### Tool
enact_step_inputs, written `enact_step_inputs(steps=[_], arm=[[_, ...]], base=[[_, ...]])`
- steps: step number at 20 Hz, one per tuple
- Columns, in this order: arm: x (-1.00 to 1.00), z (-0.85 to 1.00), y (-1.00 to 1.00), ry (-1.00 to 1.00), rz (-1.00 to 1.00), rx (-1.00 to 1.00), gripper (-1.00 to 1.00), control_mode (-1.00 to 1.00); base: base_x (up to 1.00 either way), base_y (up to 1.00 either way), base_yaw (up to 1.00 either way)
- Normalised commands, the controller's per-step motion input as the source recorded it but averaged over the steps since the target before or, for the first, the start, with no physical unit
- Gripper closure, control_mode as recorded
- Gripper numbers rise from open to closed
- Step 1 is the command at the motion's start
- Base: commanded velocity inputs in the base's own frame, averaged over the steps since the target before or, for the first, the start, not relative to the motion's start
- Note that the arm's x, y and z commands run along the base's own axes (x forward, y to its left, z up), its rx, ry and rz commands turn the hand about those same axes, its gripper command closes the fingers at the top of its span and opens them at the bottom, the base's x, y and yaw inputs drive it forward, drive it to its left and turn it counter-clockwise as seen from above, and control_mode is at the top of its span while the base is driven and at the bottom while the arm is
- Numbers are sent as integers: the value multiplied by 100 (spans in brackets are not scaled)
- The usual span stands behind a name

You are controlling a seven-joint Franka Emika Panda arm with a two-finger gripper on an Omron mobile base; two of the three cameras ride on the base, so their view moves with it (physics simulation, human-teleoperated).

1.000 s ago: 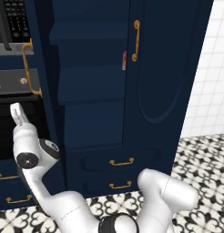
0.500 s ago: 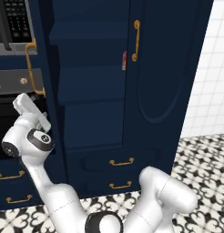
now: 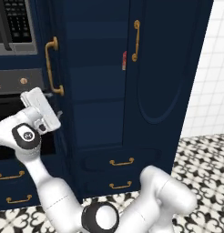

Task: Pick the jam and place it on the digital scale for weighing, and close the cabinet.

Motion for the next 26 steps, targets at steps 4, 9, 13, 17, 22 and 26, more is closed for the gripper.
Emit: enact_step_inputs(steps=[4,9,13,17,22,26], arm=[[100,-47,-100,8,-13,28,-100,-100],[94,-35,-100,-3,-4,27,-100,-100],[99,-30,-100,-3,9,26,-100,-100],[92,-23,-100,-4,16,23,-100,-100],[88,-22,-93,0,28,17,-100,-100],[79,-23,-89,-8,30,12,-100,-100]], base=[[0,0,0],[0,0,0],[0,0,0],[0,0,0],[0,0,0],[0,0,0]])
